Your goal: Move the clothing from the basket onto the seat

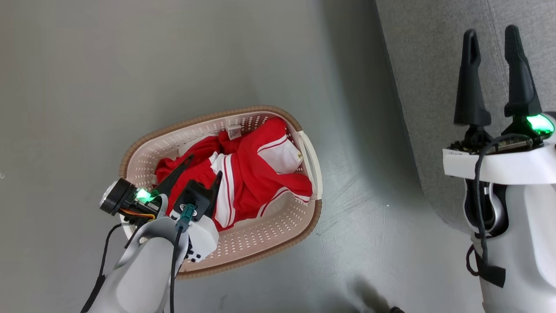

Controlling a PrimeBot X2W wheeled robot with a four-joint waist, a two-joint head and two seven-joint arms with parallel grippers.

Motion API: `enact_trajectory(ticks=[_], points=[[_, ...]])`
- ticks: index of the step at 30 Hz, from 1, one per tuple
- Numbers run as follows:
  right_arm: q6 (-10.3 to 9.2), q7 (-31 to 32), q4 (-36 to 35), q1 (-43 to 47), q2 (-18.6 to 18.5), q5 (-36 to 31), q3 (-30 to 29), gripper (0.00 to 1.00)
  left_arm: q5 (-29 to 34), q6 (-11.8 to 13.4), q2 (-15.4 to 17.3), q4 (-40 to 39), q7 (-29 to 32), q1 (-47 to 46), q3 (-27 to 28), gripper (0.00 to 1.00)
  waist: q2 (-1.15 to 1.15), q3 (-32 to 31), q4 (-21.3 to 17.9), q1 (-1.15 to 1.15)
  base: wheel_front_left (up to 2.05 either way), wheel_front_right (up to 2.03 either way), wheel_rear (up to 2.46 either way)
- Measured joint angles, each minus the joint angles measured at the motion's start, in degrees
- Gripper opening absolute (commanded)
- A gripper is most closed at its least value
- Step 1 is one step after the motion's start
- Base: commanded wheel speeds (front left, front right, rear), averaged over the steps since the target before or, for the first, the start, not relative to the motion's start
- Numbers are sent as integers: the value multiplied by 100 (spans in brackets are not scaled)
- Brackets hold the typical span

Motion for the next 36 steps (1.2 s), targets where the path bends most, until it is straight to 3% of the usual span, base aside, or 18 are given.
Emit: enact_trajectory(ticks=[22,36], points=[[0,-15,360,-923,-20,114,434,100,445,2,85,750,35,-528,-352,100,0,541,-137,-1,0,0,0],[0,-15,471,-1183,-26,274,528,100,704,207,258,1263,369,-837,-446,100,0,810,-242,-1,0,0,0]])
